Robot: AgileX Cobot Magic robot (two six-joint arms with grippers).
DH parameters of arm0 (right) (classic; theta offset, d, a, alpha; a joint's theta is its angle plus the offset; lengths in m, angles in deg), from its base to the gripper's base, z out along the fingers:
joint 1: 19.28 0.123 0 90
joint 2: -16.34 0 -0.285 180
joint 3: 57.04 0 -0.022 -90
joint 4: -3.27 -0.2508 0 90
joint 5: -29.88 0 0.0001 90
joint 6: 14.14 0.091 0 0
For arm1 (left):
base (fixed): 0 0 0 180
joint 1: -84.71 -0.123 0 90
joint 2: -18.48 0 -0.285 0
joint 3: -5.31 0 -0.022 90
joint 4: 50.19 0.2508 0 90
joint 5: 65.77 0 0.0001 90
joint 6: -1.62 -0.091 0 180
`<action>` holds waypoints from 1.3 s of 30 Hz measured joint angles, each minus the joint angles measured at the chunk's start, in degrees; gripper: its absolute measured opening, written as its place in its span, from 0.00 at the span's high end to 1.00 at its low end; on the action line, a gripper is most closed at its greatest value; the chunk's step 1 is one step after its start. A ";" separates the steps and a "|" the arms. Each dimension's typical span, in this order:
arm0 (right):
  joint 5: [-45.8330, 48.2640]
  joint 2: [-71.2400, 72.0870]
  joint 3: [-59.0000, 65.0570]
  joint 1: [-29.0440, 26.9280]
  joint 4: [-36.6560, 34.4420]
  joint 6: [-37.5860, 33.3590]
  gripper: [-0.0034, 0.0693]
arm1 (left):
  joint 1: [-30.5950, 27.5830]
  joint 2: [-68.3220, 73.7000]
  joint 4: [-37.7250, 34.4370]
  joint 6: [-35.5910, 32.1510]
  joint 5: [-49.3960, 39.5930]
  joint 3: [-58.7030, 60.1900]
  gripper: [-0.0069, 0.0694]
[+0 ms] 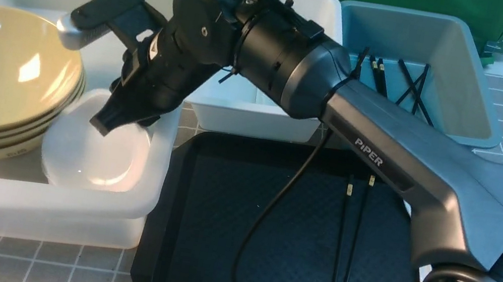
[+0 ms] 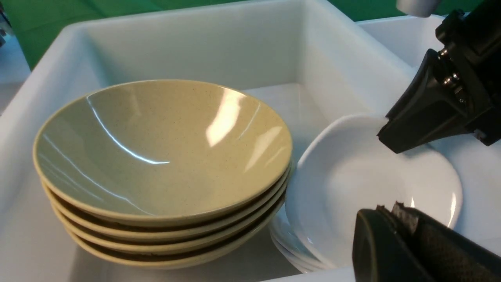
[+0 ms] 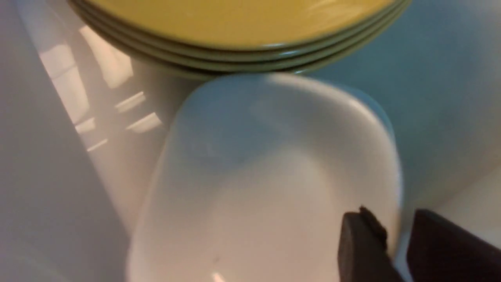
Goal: On grey table put chopsticks spoon bowls plates into blue grey white boxes.
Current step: 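Place the white bowl into the white bin on top of the stacked bowls with the right gripper, then reach down and grasp the white spoon resting in the bowl with the right gripper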
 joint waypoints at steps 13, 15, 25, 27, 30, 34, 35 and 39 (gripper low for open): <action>9.40 16.26 9.40 -4.14 5.62 1.05 0.17 | 0.00 0.00 -0.47 0.37 0.04 0.06 0.92; 11.45 21.98 14.07 -7.38 9.50 1.61 0.20 | 0.00 0.00 -1.03 0.82 0.04 0.06 0.92; 1.06 33.77 54.54 -29.03 13.74 15.17 0.28 | 0.00 0.00 -2.81 1.04 0.62 0.06 0.92; -5.77 33.90 64.18 -30.38 10.73 16.78 0.29 | 0.00 0.00 -2.89 1.04 1.44 0.06 0.92; -13.37 33.64 70.97 -30.45 7.94 16.77 0.29 | 0.00 0.00 -2.94 1.04 2.05 0.06 0.92; -17.42 32.57 73.60 -30.45 7.26 16.77 0.32 | 0.00 0.00 -2.94 1.04 2.16 0.06 0.92; -18.22 31.59 74.11 -30.45 7.36 16.77 0.37 | 0.00 0.00 -2.94 1.04 2.16 0.06 0.92; -18.77 30.43 74.10 -30.45 8.02 16.32 0.52 | 0.00 0.00 -2.94 1.04 2.11 0.06 0.92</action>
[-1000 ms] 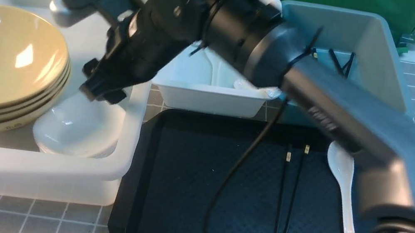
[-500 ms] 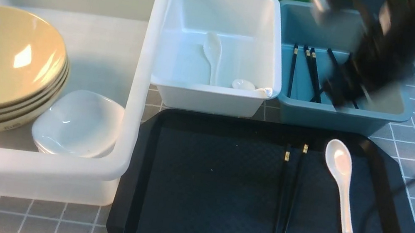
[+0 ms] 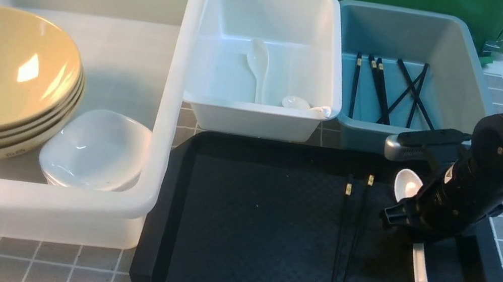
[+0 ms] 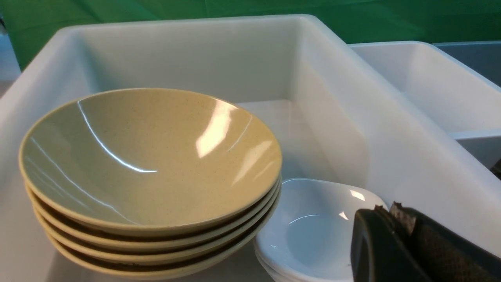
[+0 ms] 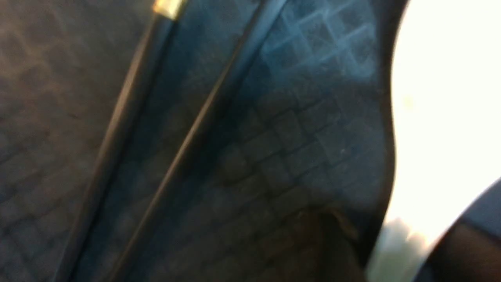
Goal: On grey table put chopsticks spoon bowls plates into blue grey white boxes.
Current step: 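Reach down and grasp the white spoon resting in the bowl with the right gripper, then place the white spoon into the bin of spoons with the right gripper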
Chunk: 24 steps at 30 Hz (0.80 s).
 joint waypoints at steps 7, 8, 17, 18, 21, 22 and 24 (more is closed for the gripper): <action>2.78 2.80 0.00 1.34 -0.04 -4.59 0.81 | 0.00 0.00 0.15 0.00 0.00 0.00 0.92; 3.77 4.42 0.07 2.03 -0.09 -5.05 0.81 | 0.00 0.00 0.15 -0.24 0.00 0.00 0.92; -12.43 18.57 -3.42 11.13 -1.19 -7.54 0.81 | 0.00 0.00 0.15 0.00 0.41 0.00 0.92; -19.00 17.83 -5.00 12.40 -1.31 -7.23 0.81 | 0.00 0.00 0.15 0.00 0.41 0.00 0.92; -31.85 14.15 -9.02 14.33 -1.37 -6.95 0.81 | 0.00 0.00 0.15 0.01 0.42 0.00 0.92; -38.08 10.89 -12.04 14.82 -1.37 -6.91 0.81 | 0.00 0.00 0.15 0.01 0.42 0.00 0.92; -43.37 5.79 -16.76 14.97 -1.37 -6.88 0.81 | 0.00 0.00 0.15 0.01 0.42 0.00 0.92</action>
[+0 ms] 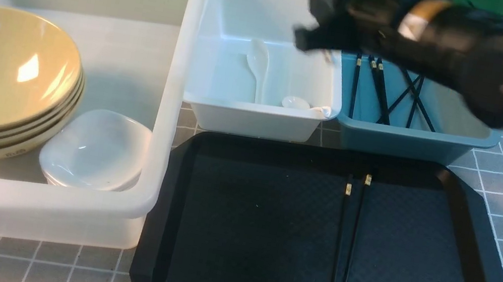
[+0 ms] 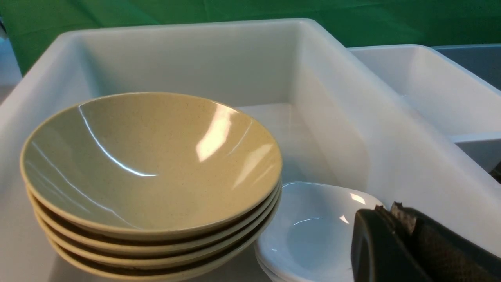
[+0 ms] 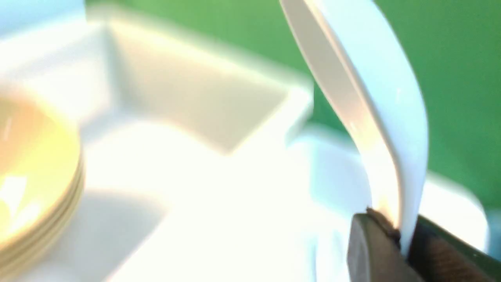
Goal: On grey table put chopsticks spoon bowls plates into blue grey white boxes.
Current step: 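Place the white spoon into the bin of spoons with the right gripper, then grasp the chopsticks with the right gripper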
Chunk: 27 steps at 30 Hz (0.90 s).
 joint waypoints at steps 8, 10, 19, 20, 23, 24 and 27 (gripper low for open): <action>19.31 -21.44 -20.97 -3.13 0.00 0.87 0.59 | 0.00 0.00 0.00 0.00 -4.03 0.00 0.92; 30.79 -22.98 -25.04 -3.57 0.08 0.87 0.46 | 0.00 0.00 0.00 0.00 -5.08 0.00 0.92; 69.20 -16.51 -37.02 -3.73 4.22 3.34 0.29 | 0.00 0.00 0.00 0.00 -5.05 0.05 0.92; 71.65 -15.02 -35.63 -3.73 4.45 4.51 0.28 | 0.00 0.00 0.00 0.00 -4.71 0.05 0.92; 73.73 -11.63 -28.16 -3.73 4.66 9.38 0.28 | 0.00 0.00 0.00 0.00 -3.12 0.05 0.92; 73.09 -10.69 -24.15 -3.62 4.66 11.23 0.28 | 0.00 0.00 0.00 0.00 -2.60 0.05 0.92; 68.06 -9.69 -11.48 -3.06 4.68 15.11 0.28 | 0.00 0.00 0.00 0.00 -1.45 0.05 0.92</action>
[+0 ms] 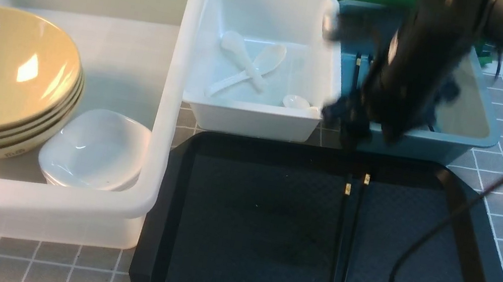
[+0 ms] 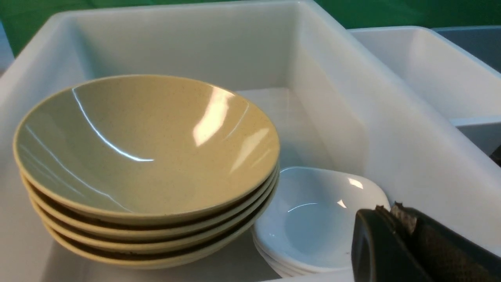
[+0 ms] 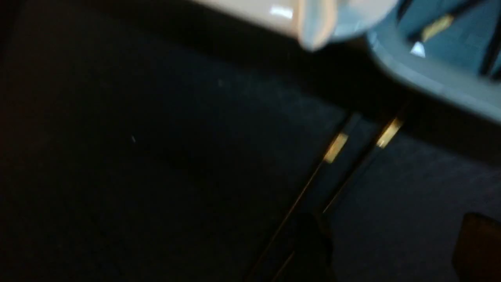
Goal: On grey table put chopsticks spoon bowls plates into blue grey white boxes.
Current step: 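Grasp the chopsticks with the right gripper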
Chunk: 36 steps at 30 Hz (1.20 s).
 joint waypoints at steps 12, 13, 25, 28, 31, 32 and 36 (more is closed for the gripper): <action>-15.00 -5.46 13.10 0.75 -0.69 6.43 0.29 | 0.00 0.00 0.00 0.00 0.12 0.00 0.92; -15.00 -5.75 12.83 0.75 -1.01 4.52 0.32 | 0.00 0.00 0.00 0.00 0.12 0.00 0.92; -12.70 -3.60 13.53 2.34 -0.69 -5.42 0.77 | 0.00 0.00 0.00 0.00 0.05 0.00 0.92; -10.11 1.17 13.84 2.72 -0.33 -6.96 0.77 | 0.00 0.00 0.00 0.00 -0.27 0.00 0.92; -8.77 6.72 13.84 2.89 -0.15 -8.23 0.83 | 0.00 0.00 0.00 0.00 -0.33 0.00 0.92; -8.69 8.85 13.84 2.94 0.14 -8.86 0.87 | 0.00 0.00 0.00 0.00 -0.33 0.00 0.92; -14.53 15.77 13.84 1.41 5.33 -9.33 0.91 | 0.00 0.00 0.00 0.00 -0.33 0.00 0.92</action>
